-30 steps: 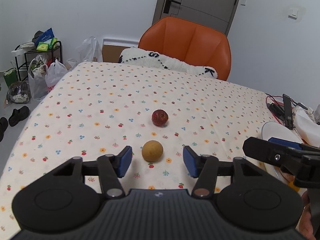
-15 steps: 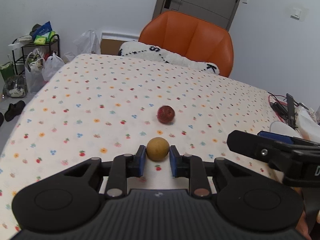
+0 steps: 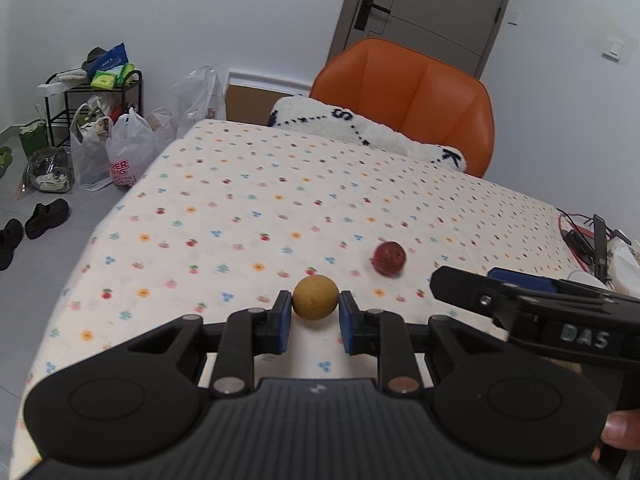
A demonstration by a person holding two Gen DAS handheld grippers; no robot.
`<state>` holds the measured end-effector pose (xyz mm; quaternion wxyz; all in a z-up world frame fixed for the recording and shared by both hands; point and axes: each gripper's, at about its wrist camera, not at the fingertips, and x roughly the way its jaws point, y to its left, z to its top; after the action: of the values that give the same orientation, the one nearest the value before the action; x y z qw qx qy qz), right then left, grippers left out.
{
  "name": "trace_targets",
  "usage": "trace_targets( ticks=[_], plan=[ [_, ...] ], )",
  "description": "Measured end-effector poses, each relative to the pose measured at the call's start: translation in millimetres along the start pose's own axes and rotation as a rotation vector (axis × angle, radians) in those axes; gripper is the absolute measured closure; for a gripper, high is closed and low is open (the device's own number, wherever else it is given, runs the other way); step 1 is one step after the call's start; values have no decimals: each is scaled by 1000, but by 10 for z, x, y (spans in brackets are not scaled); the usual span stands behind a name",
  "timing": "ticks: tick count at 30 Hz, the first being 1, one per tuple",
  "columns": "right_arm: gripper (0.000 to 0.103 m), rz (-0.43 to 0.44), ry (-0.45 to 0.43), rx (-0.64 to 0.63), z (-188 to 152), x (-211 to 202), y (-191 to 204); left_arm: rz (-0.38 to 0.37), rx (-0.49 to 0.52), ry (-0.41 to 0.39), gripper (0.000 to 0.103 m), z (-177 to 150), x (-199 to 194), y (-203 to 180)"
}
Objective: Organize fruits
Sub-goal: 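Grasp the red plum with the right gripper while the left gripper grasps the kiwi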
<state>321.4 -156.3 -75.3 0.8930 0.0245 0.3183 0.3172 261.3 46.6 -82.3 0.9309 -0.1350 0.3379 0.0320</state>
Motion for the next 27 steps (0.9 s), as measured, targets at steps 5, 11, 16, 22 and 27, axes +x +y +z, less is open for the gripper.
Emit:
trace_targets(
  ticks=[5,11,16,22,27],
  plan=[
    [37,-3,17,-18,39,178,68,17,-10,-14,80,56,-41,101],
    [46,-12,34,-22,92,375,111,37,-20,-26,80,105,-88,238],
    [59,-33,47,-50,83,514,162,47,-28,-28,80,125,-90,316],
    [79,-24,52,-71,70,457,175,52,-30,-31,80,136,-98,329],
    [79,-24,41,-68,37,287,169,44,-26,-36,80,122,-143,262]
  ],
)
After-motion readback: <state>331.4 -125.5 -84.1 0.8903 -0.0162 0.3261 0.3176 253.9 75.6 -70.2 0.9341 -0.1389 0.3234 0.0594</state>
